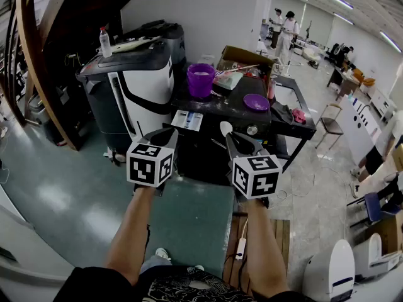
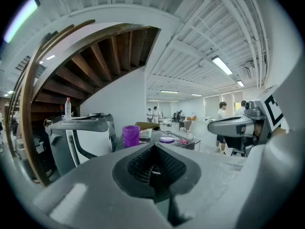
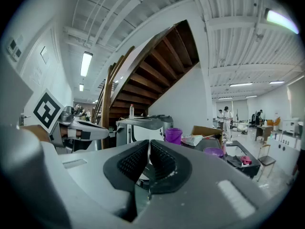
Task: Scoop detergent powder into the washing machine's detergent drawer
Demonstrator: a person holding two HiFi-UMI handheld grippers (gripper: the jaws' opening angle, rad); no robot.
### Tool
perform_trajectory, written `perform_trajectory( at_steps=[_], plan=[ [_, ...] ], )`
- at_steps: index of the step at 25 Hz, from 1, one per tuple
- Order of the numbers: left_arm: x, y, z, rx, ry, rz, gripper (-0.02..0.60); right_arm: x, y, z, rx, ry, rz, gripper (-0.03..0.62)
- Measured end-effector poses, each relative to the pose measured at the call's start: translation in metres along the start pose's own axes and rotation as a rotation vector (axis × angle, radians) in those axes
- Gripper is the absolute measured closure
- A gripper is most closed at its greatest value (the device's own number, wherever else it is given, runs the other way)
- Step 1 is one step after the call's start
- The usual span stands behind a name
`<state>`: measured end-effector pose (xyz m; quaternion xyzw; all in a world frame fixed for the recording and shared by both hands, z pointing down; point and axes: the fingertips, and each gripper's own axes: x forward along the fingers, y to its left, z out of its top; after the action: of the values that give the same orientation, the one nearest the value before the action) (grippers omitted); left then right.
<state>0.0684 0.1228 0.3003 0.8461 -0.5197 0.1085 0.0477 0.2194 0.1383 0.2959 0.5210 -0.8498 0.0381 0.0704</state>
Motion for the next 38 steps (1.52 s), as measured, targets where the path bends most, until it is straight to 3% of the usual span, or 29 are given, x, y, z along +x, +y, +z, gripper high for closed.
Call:
perform_trajectory(
  at_steps=[6, 16, 26, 38],
  plan=[
    [0.000, -0.005, -0.002, 0.002, 0.002, -0.002, 0.581, -0.005, 0.001, 0.003, 0.023, -0.049, 0.010, 0.559],
    [0.012, 0.009, -0.008, 0.001, 0.008, 0.007, 0.580, 0.015, -0.001, -0.004, 0.054, -0.042, 0.039, 0.559],
    [0.060, 0.039, -0.009, -0.002, 0.018, -0.006, 0.581, 0.068, -0.017, -0.008, 0.066, -0.024, 0.046, 0.559],
    [0.139, 0.084, 0.001, 0.004, 0.041, -0.078, 0.580, 0.148, -0.038, -0.001, 0.079, 0.020, 0.016, 0.559]
  ],
)
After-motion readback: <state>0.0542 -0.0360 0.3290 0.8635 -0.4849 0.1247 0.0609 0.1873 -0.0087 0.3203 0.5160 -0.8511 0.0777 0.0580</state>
